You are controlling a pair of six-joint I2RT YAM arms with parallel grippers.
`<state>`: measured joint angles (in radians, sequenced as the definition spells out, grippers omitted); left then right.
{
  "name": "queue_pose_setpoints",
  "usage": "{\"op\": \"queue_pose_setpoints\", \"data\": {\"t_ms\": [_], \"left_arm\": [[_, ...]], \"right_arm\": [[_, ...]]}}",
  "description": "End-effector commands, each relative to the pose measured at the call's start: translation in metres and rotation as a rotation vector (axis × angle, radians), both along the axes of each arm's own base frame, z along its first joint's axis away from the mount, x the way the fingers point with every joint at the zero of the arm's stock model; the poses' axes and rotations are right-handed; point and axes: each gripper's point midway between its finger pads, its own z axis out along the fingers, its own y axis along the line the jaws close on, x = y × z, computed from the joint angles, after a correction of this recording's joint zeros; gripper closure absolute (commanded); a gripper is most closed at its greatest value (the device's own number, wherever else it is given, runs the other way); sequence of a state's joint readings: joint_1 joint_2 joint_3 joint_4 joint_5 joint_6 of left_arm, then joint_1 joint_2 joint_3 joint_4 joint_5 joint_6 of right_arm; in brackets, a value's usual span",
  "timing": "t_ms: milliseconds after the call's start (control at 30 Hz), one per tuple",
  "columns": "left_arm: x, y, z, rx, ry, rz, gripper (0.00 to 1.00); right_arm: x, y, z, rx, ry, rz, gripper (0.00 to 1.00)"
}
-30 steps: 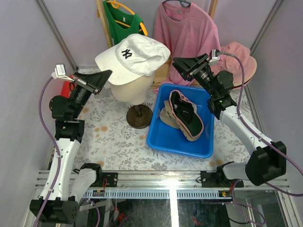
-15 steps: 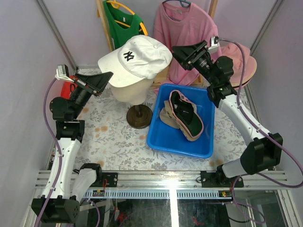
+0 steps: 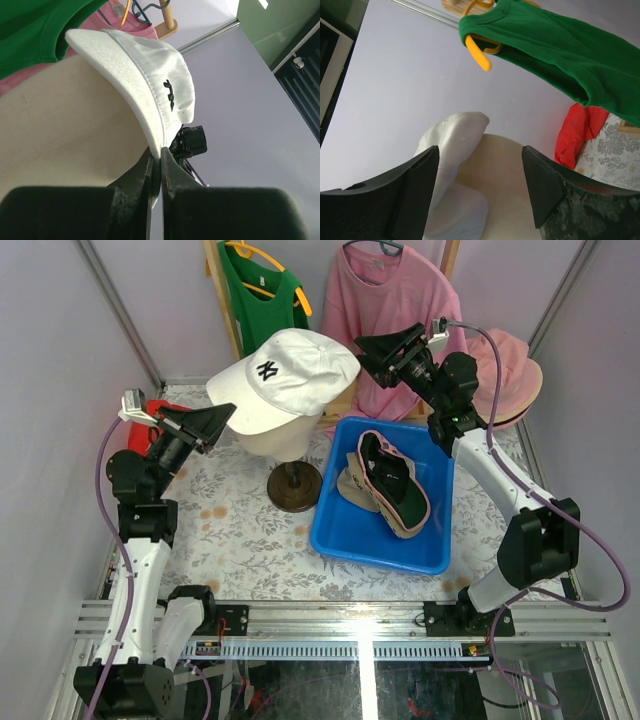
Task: Stack the hats
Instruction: Place the hat on the hat stand.
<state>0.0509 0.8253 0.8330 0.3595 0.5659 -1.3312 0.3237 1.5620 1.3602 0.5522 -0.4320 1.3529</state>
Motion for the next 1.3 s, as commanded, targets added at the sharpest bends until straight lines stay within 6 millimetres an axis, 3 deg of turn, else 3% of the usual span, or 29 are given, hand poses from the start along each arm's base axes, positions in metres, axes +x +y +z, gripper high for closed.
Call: {"op": "queue_pose_setpoints", "data": {"t_ms": [0, 333, 700, 1100, 1267], "left_arm": [[0.005, 0.004, -0.025, 0.002, 0.065, 0.006, 1.00], [0.006, 0.015, -0.058, -0.089, 0.134, 0.019, 1.00], [0.013, 0.024, -0.079, -0.116, 0.176, 0.037, 1.00], [0.020, 0.029, -0.123, -0.125, 0.269, 0.051, 1.00], [0.022, 0.029, -0.123, -0.146, 0.261, 0.035, 1.00]], "right_arm": [[-0.008, 0.000, 0.033, 0.050, -0.090, 0.041, 0.25], [-0.006, 0.004, 0.033, 0.055, -0.090, 0.067, 0.23], [-0.012, 0.005, 0.040, 0.058, -0.103, 0.089, 0.22], [-0.015, 0.006, 0.034, 0.030, -0.089, 0.099, 0.20], [-0.017, 0.006, 0.029, 0.017, -0.080, 0.101, 0.20]]}}
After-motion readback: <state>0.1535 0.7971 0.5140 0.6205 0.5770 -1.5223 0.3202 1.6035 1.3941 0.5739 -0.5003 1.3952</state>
